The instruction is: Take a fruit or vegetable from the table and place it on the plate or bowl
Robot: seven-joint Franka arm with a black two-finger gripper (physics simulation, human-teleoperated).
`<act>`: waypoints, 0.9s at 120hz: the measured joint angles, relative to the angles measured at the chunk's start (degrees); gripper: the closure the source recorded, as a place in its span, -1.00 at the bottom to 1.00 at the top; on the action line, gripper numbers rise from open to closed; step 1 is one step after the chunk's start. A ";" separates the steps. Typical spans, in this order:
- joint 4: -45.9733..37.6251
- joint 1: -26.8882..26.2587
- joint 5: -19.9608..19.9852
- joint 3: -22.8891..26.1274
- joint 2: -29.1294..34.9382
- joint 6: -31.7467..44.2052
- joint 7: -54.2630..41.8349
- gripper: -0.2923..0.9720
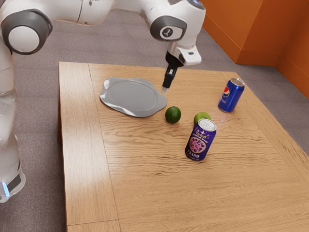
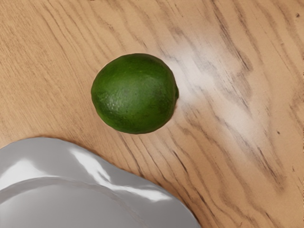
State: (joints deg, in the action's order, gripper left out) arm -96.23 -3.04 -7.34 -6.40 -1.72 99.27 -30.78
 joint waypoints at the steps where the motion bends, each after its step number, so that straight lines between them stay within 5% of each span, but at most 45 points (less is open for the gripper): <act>1: -0.07 -0.10 0.00 -0.01 0.00 0.08 0.01 -0.54; 33: -1.26 -3.27 1.86 -1.84 -0.14 1.53 0.26 -0.54; 64: -3.47 -0.09 5.91 -2.09 -0.85 4.22 0.35 -0.54; 108: -5.83 -0.64 6.35 -5.17 -2.49 10.45 0.37 -0.54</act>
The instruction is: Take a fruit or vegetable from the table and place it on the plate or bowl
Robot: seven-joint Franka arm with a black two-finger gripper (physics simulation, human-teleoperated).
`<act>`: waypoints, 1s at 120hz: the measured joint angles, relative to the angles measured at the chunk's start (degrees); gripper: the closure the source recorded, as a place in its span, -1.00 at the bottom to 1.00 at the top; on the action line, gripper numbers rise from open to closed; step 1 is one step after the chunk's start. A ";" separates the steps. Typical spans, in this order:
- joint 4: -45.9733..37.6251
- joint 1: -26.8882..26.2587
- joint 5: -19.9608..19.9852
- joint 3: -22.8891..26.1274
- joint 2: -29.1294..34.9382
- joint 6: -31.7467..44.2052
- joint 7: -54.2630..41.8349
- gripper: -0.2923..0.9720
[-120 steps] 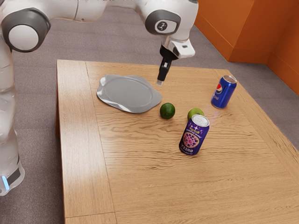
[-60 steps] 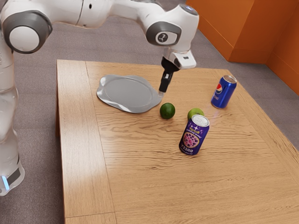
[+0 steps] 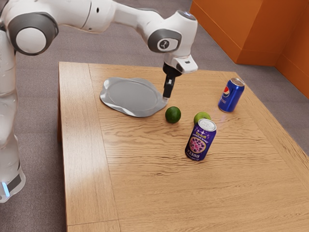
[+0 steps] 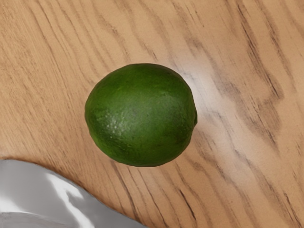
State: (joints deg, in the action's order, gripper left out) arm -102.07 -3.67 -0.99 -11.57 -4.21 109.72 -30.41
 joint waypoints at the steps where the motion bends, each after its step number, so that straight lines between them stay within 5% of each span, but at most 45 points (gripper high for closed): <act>1: 0.01 0.09 0.01 -0.03 -0.11 0.15 0.00 -0.54; 76: 0.01 -0.04 6.75 0.06 -5.51 4.41 -1.21 -0.54; 120: 0.14 0.31 7.16 -0.06 -7.32 5.49 -2.28 -0.54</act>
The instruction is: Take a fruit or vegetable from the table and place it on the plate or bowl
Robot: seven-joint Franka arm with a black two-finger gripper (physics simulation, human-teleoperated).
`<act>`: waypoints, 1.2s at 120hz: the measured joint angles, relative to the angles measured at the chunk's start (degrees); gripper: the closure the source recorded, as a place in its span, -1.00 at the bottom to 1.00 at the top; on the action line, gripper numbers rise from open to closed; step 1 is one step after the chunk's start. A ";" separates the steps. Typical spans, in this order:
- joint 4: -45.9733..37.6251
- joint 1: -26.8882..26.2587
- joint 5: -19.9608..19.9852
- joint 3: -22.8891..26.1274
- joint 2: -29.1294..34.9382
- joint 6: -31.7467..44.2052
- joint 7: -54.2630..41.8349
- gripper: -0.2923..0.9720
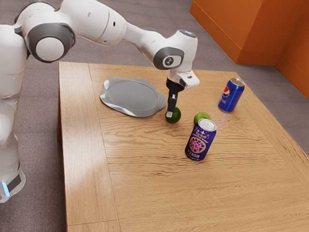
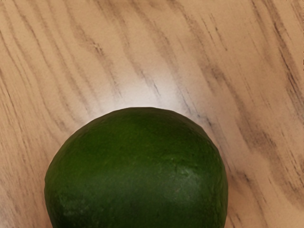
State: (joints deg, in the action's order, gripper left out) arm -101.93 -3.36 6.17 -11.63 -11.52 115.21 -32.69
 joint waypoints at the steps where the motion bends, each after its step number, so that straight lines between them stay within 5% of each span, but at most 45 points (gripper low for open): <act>1: 0.01 -0.01 0.00 0.01 -0.02 0.02 -0.02 -0.54; 36: 0.57 -0.10 0.71 0.11 -1.68 1.38 -0.57 -0.51; 76: 0.97 0.17 3.01 -0.08 -2.69 2.48 -0.38 0.10; 117: 2.57 0.21 2.44 -1.39 2.02 -2.17 2.91 0.17; 144: 2.60 -0.70 -5.15 -2.86 10.05 -12.01 8.13 0.15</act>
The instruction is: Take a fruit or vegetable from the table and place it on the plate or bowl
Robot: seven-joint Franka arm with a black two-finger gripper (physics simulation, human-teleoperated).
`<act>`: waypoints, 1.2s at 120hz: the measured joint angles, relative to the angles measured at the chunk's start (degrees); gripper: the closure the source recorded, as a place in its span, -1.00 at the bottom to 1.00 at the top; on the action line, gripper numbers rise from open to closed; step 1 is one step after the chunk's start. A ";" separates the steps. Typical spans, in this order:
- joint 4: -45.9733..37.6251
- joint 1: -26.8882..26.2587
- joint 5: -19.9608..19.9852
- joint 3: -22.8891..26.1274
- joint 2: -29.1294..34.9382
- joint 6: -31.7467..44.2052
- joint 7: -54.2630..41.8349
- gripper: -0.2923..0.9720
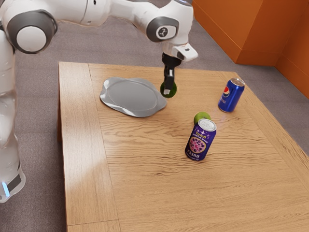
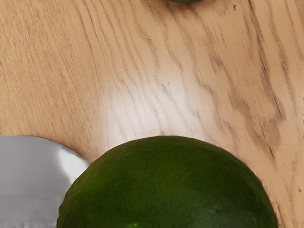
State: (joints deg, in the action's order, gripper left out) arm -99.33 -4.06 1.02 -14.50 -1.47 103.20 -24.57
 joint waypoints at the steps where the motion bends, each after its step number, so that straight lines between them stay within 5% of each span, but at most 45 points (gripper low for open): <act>1: 0.00 -0.21 -0.26 -0.27 0.12 -0.39 0.23 0.15; 27: 0.00 -1.76 -4.91 -4.70 0.42 -7.02 6.12 0.18; 66: 1.54 8.32 -6.42 -4.90 -3.92 -9.60 14.66 0.18; 80: 2.53 8.19 -6.42 -4.80 -5.98 -9.79 16.94 0.19; 105: 2.66 7.73 -5.63 -4.75 -6.98 -9.35 19.94 -0.34; 144: 2.70 7.82 -5.13 -4.77 -7.00 -9.37 23.00 -0.52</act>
State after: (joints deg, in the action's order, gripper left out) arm -96.63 3.75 -4.11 -19.27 -8.47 93.83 -1.57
